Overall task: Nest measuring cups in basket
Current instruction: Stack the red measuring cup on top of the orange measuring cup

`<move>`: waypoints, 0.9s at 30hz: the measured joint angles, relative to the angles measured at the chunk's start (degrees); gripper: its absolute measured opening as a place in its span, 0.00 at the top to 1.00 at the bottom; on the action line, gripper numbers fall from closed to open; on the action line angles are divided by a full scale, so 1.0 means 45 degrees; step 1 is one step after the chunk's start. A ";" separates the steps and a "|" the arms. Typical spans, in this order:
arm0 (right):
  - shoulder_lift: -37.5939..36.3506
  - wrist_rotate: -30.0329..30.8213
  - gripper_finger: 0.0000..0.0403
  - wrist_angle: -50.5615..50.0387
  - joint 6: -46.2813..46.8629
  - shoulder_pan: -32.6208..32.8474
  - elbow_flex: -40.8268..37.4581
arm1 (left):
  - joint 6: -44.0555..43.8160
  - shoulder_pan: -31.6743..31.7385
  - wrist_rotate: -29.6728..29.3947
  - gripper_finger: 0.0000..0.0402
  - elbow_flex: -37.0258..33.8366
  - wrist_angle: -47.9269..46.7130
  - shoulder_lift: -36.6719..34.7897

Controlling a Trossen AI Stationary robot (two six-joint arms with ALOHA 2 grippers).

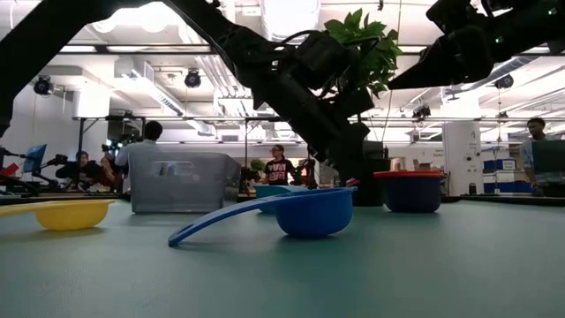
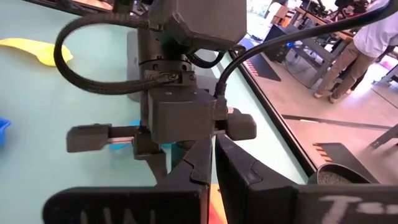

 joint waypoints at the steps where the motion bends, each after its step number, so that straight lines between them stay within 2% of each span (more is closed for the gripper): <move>1: 0.0000 0.0002 0.98 -0.0001 0.0001 0.0000 0.0000 | 0.0000 0.0000 -0.0223 1.00 -0.0001 -0.0020 0.0000; 7: 0.0000 0.0033 0.98 -0.0049 0.0277 0.0000 0.0000 | 0.0001 0.0010 -0.0825 1.00 0.0002 0.0074 -0.0015; 13: 0.0005 0.1691 0.98 -0.1089 0.1864 -0.0010 -0.0008 | 0.0006 0.0015 -0.1204 1.00 0.0002 0.0069 -0.0059; 27: 0.0010 0.1666 0.98 -0.1466 0.2283 -0.0146 -0.0015 | 0.0154 -0.0032 -0.1442 1.00 0.0004 -0.0732 -0.0573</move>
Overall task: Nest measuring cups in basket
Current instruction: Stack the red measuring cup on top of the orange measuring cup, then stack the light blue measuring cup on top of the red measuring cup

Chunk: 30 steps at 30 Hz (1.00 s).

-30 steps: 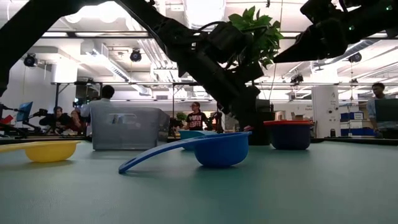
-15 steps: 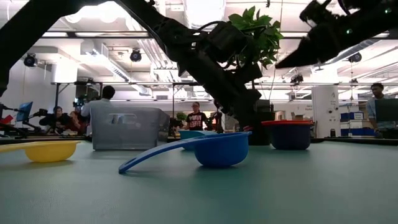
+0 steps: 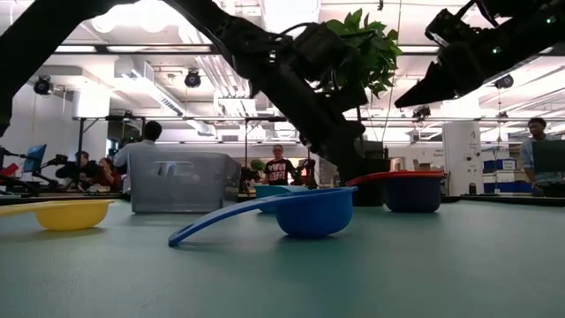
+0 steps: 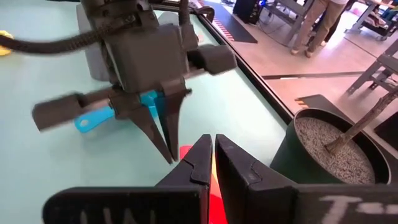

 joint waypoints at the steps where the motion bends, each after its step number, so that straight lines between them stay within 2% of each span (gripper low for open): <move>1: 0.0000 0.0000 0.98 -0.0036 0.0000 0.0000 0.0000 | -0.0006 -0.0053 0.0109 1.00 -0.0004 -0.0107 -0.0137; 7: 0.0000 -0.0005 0.98 -0.0062 0.0005 0.0000 0.0000 | 0.0329 -0.0815 0.0534 1.00 -0.0094 -0.0785 -0.1493; 11: 0.0000 -0.0005 0.98 -0.0063 0.0000 0.0000 0.0000 | 0.0462 -0.1457 0.0537 1.00 -0.0908 -0.0857 -0.2826; 24: 0.0019 -0.0030 0.98 0.0040 0.1003 0.0010 0.0000 | -0.1247 -0.3391 0.0544 1.00 -0.6187 -0.0327 -0.8792; 30: 0.0016 -0.0232 0.98 0.0206 0.2797 0.0010 0.0000 | -0.2196 -0.3922 0.0540 1.00 -0.8224 -0.0308 -1.1006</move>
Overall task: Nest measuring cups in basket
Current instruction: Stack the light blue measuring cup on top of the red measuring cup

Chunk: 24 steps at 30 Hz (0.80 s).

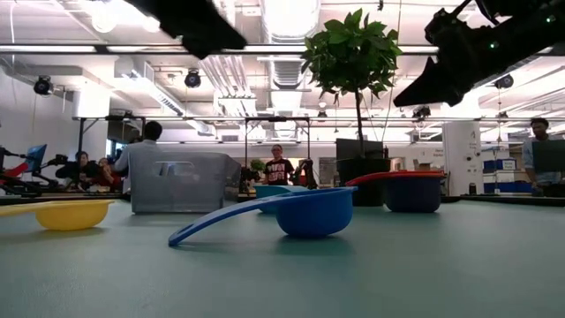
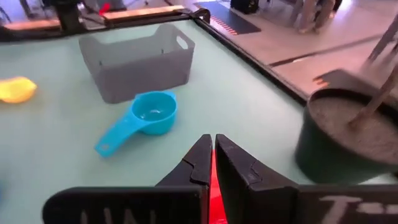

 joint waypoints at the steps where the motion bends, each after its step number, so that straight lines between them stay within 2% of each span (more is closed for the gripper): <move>1: -0.0001 -0.0326 0.98 -0.0017 0.0268 0.0000 0.0000 | -0.0227 -0.0023 0.0006 1.00 -0.0292 -0.0006 -0.0303; 5: 0.0066 -0.2321 0.98 0.0090 0.0915 0.0005 0.0098 | -0.1297 -0.0048 -0.0006 1.00 -0.1378 0.0011 -0.1415; 9: 0.0491 -0.3193 0.98 -0.0048 0.1381 0.0094 0.0669 | -0.2542 -0.0053 -0.0005 1.00 -0.2184 0.0028 -0.2072; 15: 0.2072 -0.3226 0.98 -0.1372 0.1422 0.0311 0.2358 | -0.3097 -0.0077 -0.0002 1.00 -0.2902 0.0007 -0.2410; 24: 0.5175 -0.3228 0.98 -0.5809 0.1137 0.0304 0.6101 | -0.2381 -0.0077 -0.0006 1.00 -0.2763 -0.0688 -0.2589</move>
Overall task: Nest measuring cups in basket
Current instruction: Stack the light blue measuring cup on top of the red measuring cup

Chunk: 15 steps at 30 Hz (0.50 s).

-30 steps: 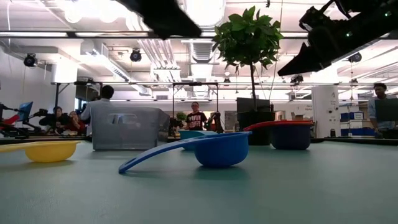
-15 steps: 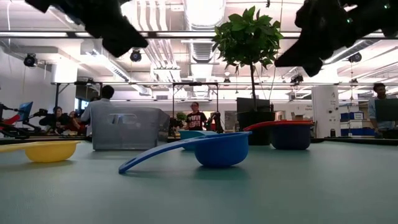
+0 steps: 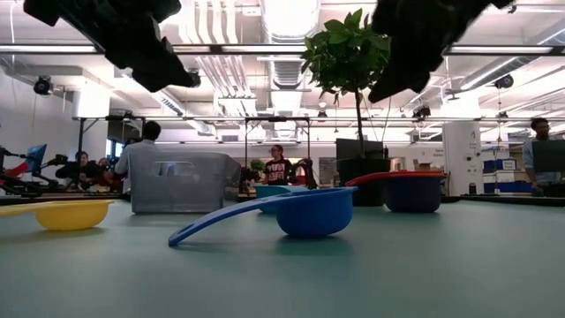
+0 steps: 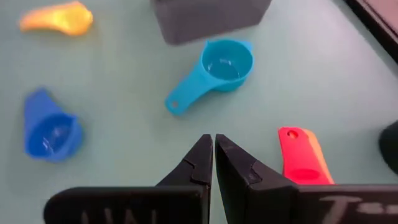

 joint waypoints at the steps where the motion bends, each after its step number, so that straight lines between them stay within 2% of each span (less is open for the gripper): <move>1: 0.0364 -0.0001 0.98 -0.0490 -0.0261 -0.0003 0.0412 | 0.0131 0.0000 0.0000 1.00 0.0077 0.0008 0.0000; 7: 0.2589 -0.0169 0.98 -0.2544 -0.2294 -0.0343 0.2817 | 0.1115 0.0000 -0.0005 1.00 0.0531 -0.0368 -0.0024; 15: 0.5365 -0.2155 0.98 -0.3267 -0.5571 -0.1813 0.5444 | 0.1393 0.0010 -0.0117 1.00 0.0762 -0.1015 -0.0024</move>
